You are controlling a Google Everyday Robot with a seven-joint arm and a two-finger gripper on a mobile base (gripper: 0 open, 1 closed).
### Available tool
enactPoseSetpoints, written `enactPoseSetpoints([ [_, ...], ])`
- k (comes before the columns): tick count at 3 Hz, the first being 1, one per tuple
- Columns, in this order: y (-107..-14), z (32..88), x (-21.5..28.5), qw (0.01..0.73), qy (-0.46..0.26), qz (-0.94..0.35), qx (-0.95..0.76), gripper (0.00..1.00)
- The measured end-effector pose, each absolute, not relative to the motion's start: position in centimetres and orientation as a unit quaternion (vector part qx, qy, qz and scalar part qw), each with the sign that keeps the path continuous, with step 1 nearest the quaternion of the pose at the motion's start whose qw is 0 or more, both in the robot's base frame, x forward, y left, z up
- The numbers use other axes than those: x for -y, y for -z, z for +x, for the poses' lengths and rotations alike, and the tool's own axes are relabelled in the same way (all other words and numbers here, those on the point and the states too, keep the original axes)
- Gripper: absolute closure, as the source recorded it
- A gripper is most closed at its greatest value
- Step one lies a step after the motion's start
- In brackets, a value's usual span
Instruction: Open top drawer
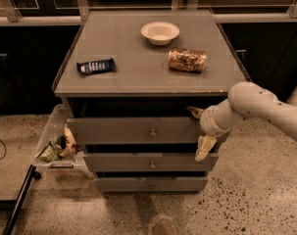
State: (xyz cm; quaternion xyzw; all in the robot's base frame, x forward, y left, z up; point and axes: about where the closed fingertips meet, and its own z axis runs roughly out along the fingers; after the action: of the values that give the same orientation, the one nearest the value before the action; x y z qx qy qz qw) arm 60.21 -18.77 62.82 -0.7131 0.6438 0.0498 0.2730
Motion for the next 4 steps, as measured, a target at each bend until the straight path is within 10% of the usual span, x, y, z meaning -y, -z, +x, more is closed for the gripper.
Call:
enactPoseSetpoints([
  [1,-61.84,60.66,18.98,0.265,-0.051,-0.708,-0.652,0.00],
  [4,-62.79,60.79,18.98,0.265,-0.051,-0.708,-0.652,0.66],
])
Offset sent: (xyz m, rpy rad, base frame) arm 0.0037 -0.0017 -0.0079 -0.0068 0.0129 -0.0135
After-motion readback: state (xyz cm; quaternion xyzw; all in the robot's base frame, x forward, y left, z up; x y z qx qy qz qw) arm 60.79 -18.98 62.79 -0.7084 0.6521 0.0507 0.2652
